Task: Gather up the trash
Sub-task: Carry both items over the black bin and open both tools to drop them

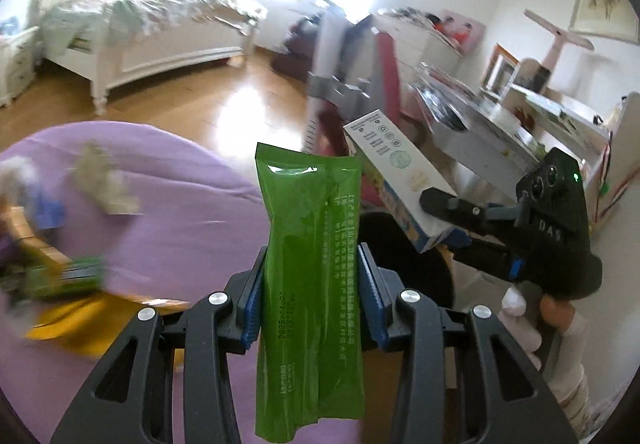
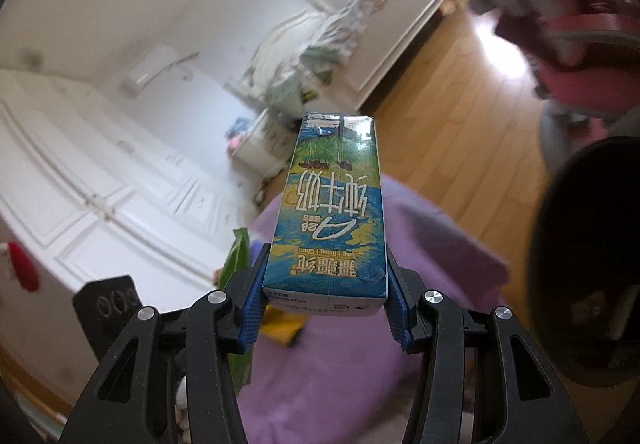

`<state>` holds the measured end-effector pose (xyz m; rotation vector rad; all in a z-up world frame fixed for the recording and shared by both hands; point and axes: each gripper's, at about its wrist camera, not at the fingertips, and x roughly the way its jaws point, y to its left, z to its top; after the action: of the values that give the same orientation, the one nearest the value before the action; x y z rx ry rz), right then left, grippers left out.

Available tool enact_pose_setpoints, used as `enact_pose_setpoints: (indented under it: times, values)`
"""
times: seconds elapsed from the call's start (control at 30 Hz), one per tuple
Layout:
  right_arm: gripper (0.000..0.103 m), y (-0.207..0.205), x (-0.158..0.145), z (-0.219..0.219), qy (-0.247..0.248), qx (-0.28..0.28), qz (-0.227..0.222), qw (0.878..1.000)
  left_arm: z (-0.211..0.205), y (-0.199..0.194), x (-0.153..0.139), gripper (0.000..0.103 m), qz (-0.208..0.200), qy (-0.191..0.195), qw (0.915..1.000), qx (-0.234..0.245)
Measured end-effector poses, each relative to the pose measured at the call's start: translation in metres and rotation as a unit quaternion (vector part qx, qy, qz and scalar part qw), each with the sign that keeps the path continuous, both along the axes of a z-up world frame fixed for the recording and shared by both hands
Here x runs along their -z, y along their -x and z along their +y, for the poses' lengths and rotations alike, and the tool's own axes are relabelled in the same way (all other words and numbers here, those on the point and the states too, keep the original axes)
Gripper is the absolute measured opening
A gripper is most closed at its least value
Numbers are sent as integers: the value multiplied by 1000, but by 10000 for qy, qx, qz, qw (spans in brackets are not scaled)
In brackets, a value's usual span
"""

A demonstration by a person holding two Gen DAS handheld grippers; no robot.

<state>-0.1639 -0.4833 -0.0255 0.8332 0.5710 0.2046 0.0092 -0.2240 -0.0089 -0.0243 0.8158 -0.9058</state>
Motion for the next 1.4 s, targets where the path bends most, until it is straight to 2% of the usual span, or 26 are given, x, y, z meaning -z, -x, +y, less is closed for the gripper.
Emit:
enact_pose_setpoints:
  times: [0.2,0.53,0.9,1.13,1.2,1.27,1.33,1.4]
  values:
    - [51,41,29,-61,160,701,229,9972,-67,4,18,42,296,-80,9981,525]
    - [51,74,97,-133,-374,1435,715,9864,-138,5,55,42,738,-366,9926,889]
    - [51,77,155,-156,-933,1648,1152,9751,-192,0,96,42,1059,-949,9833,1135]
    - [51,72,171,-163,-1110,1708,1309,9702,-210,-1,112,44,1156,-1193,9784,1231]
    - [51,71,175,-165,-1149,1726,1351,9689,-214,0,113,50,1156,-1270,9774,1235]
    - [51,70,177,-166,-1206,1736,1397,9674,-216,1,111,72,1055,-1410,9774,1168]
    - [58,72,175,-163,-1234,1727,1450,9664,-213,3,107,81,924,-1354,9801,1118]
    - [70,72,173,-162,-1176,1774,1465,9660,-209,4,102,82,871,-1259,9824,1068]
